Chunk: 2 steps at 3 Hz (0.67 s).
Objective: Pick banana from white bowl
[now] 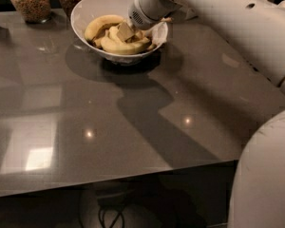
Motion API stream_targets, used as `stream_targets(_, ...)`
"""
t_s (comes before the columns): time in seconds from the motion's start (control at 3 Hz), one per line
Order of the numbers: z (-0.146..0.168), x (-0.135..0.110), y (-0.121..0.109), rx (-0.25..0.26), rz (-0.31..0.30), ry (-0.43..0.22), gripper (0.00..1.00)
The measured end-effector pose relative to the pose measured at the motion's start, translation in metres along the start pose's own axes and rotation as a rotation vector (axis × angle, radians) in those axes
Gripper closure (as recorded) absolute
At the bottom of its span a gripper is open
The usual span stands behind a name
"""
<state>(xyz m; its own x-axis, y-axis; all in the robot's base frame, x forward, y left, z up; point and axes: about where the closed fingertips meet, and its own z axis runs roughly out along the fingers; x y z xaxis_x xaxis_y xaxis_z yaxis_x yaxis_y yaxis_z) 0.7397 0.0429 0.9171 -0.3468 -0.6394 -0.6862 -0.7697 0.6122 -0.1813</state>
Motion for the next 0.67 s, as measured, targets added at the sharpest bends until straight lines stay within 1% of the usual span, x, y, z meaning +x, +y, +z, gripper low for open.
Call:
stream_targets(0.33, -0.019, 0.000, 0.020, 0.001, -0.011, 0.018, 0.47)
stream_targets(0.67, -0.033, 0.003, 0.031, 0.007, -0.011, 0.031, 0.45)
